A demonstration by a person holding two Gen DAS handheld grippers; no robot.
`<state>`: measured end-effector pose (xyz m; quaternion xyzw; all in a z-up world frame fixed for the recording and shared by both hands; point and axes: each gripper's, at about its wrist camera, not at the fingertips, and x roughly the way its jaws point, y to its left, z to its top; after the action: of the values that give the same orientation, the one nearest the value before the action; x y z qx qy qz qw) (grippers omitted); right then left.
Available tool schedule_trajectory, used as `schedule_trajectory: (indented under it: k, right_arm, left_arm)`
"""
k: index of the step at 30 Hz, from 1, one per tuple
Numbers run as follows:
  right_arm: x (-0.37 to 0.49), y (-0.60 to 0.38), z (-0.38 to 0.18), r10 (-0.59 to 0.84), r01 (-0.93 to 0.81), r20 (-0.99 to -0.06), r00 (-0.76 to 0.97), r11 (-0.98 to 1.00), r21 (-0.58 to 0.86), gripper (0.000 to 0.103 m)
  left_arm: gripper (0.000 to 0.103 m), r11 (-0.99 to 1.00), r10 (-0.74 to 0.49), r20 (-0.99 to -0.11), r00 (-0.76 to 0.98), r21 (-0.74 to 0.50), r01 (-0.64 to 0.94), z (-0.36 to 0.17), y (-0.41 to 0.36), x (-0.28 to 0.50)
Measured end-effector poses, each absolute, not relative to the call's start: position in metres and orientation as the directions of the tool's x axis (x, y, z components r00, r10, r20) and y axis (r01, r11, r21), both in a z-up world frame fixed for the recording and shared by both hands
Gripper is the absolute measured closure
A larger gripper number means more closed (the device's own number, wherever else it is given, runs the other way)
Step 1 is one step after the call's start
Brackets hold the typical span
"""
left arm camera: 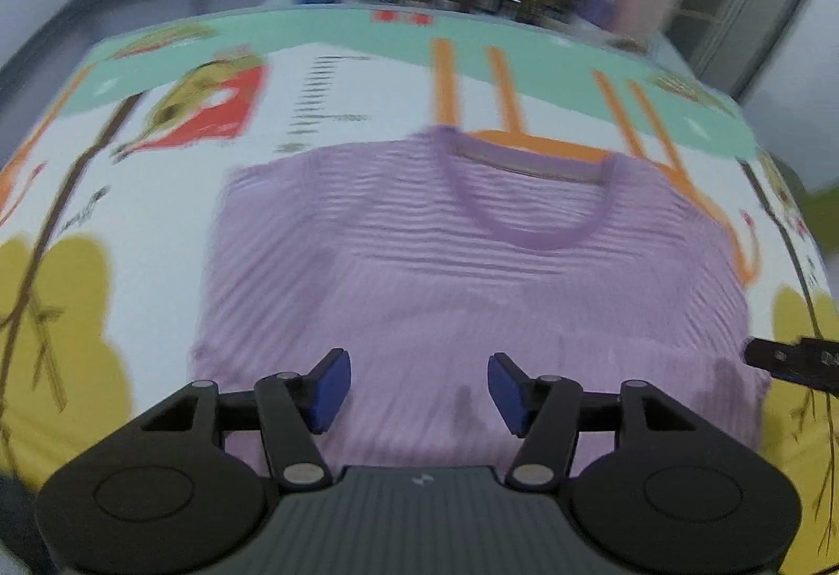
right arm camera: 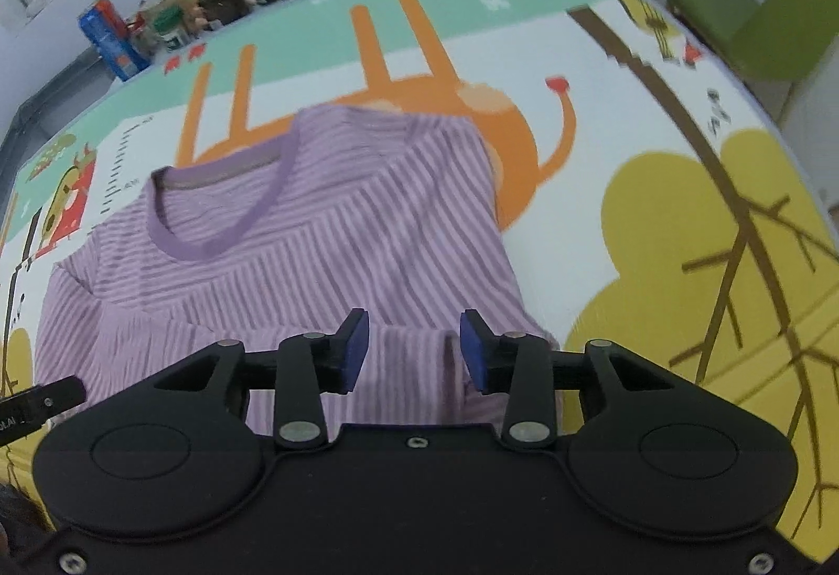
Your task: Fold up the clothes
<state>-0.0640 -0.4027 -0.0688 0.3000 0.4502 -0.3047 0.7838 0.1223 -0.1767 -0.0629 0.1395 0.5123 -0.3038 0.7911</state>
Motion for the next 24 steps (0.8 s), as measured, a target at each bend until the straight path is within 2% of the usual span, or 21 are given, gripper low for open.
schedule_trajectory:
  k: [7, 15, 17, 21, 23, 24]
  right_arm:
    - [-0.070, -0.415, -0.089, -0.140, 0.777, -0.899, 0.416, 0.568, 0.271, 0.065]
    - [-0.065, -0.415, -0.105, -0.125, 0.789, -0.907, 0.401, 0.550, 0.274, 0.066]
    - [-0.063, -0.415, -0.107, -0.125, 0.791, -0.909, 0.398, 0.549, 0.271, 0.068]
    - [-0.062, -0.415, -0.108, -0.125, 0.781, -0.907, 0.403, 0.563, 0.270, 0.075]
    - [-0.061, -0.414, -0.108, -0.128, 0.779, -0.906, 0.403, 0.568, 0.266, 0.079]
    - [-0.061, -0.413, -0.108, -0.129, 0.777, -0.906, 0.402, 0.571, 0.264, 0.085]
  left_arm:
    - [0.041, 0.662, -0.343, -0.913, 0.221, -0.068, 0.747, -0.084, -0.223, 0.120]
    - [0.039, 0.643, -0.315, -0.938, 0.143, -0.101, 0.759, -0.107, -0.241, 0.132]
    - [0.047, 0.660, -0.313, -0.942, 0.120, -0.125, 0.741, -0.114, -0.240, 0.136]
    - [0.053, 0.669, -0.320, -0.941, 0.111, -0.141, 0.730, -0.119, -0.237, 0.141]
    - [0.067, 0.677, -0.322, -0.940, 0.111, -0.147, 0.722, -0.119, -0.236, 0.144]
    - [0.071, 0.680, -0.323, -0.940, 0.111, -0.149, 0.717, -0.118, -0.235, 0.146]
